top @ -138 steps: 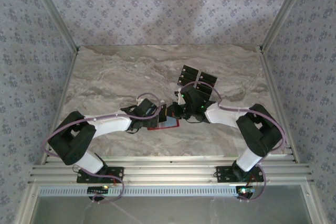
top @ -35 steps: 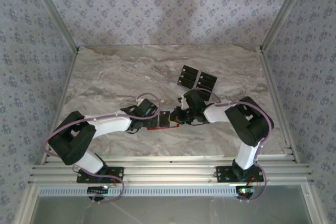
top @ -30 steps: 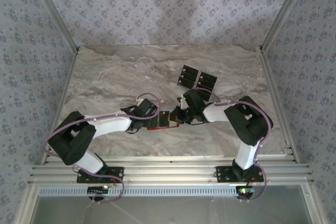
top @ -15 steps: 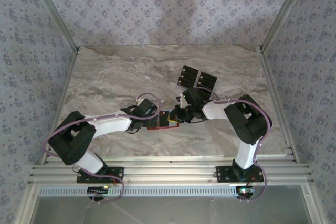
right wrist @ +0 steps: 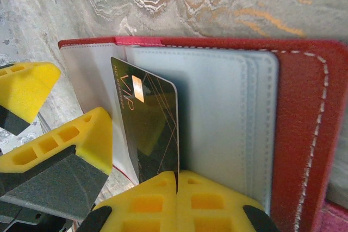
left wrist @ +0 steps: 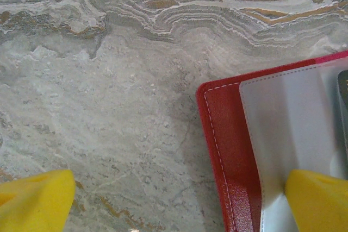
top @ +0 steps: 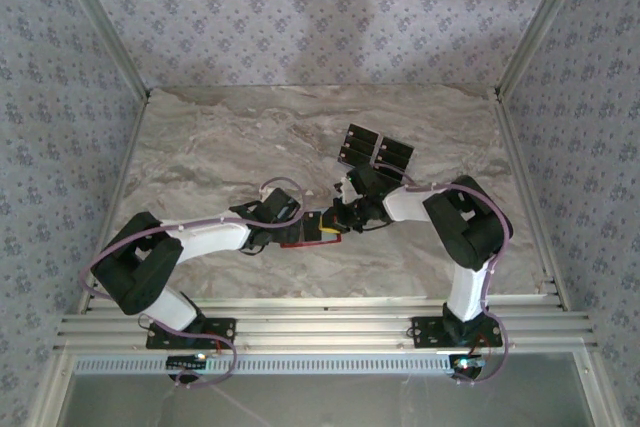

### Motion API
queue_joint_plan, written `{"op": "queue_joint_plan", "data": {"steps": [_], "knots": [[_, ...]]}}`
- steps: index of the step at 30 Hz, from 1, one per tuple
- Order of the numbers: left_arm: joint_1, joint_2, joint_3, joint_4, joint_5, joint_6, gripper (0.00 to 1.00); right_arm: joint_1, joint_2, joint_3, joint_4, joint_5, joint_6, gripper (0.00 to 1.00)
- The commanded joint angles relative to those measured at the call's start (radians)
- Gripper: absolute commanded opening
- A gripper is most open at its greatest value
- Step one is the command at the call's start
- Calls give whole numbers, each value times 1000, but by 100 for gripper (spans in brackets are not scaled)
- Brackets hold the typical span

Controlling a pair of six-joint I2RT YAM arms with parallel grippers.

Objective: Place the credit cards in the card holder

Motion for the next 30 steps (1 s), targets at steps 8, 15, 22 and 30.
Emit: {"op": "queue_joint_plan", "data": {"steps": [8,15,22,30], "knots": [[0,1,-27,-75,-22,8,100,-18,1,23,-113,-26,-36,0],[1,0,-26,-74,-23,9,99,-24,12,52,-155,-39,-46,0],[0,3,-26,-70,-22,10,99,-29,40,102,-236,-67,-84,0],[1,6,-26,-66,-21,11,99,-32,81,132,-255,-96,-93,0]]}}
